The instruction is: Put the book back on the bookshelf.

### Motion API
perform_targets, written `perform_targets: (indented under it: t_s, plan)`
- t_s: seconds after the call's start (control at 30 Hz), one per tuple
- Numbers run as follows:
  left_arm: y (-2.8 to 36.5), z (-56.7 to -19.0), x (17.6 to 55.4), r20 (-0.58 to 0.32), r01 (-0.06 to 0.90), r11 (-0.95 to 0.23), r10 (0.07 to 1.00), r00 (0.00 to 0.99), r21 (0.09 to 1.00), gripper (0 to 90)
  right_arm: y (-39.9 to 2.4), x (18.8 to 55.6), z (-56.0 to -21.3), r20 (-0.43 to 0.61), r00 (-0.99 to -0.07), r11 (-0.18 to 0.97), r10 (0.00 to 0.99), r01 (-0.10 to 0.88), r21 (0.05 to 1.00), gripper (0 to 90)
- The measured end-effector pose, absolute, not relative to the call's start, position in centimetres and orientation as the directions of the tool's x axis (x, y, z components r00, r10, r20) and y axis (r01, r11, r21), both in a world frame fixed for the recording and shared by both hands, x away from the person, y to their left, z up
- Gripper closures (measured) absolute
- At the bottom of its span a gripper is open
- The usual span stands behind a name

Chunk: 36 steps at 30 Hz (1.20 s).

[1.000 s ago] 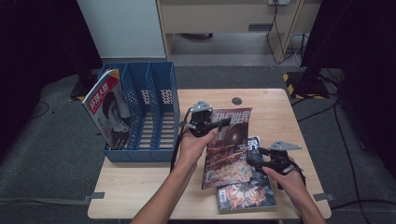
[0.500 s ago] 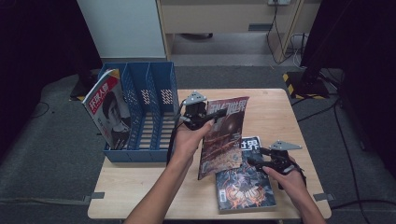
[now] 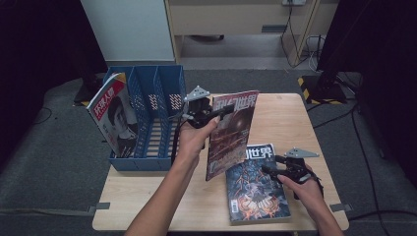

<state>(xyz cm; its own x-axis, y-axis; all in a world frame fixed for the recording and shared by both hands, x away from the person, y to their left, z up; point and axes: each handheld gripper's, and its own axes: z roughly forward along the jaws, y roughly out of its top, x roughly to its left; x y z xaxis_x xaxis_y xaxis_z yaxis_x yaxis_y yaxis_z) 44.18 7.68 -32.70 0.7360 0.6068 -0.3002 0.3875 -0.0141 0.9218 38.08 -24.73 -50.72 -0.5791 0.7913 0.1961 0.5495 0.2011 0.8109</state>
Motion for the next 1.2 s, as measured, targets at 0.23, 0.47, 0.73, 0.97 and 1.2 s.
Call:
perform_targets:
  t_s: [0.23,0.47,0.73,0.97,1.2]
  plan:
    - [9.0,-31.9,44.0,-0.305,0.372,0.021,0.617,0.726,0.928,83.3,-25.4,38.2,-50.6,0.184,-0.550,0.185,0.815,0.547,0.816,23.0]
    - [10.4,-31.7,43.6,-0.314,0.366,0.048,0.626,0.714,0.929,83.3,-26.1,38.2,-50.5,0.164,-0.511,0.167,0.844,0.540,0.825,33.5]
    - [11.5,-31.2,43.3,-0.311,0.353,0.065,0.635,0.707,0.934,83.3,-26.9,38.4,-50.9,0.133,-0.456,0.172,0.880,0.567,0.805,37.2]
    - [12.4,-30.8,43.2,-0.308,0.344,0.075,0.647,0.698,0.936,83.3,-28.5,38.4,-50.9,0.090,-0.369,0.148,0.925,0.568,0.810,47.8]
    - [13.1,-30.3,42.5,-0.293,0.322,0.079,0.652,0.699,0.943,83.3,-28.6,38.2,-50.7,0.059,-0.374,0.164,0.926,0.536,0.828,56.5]
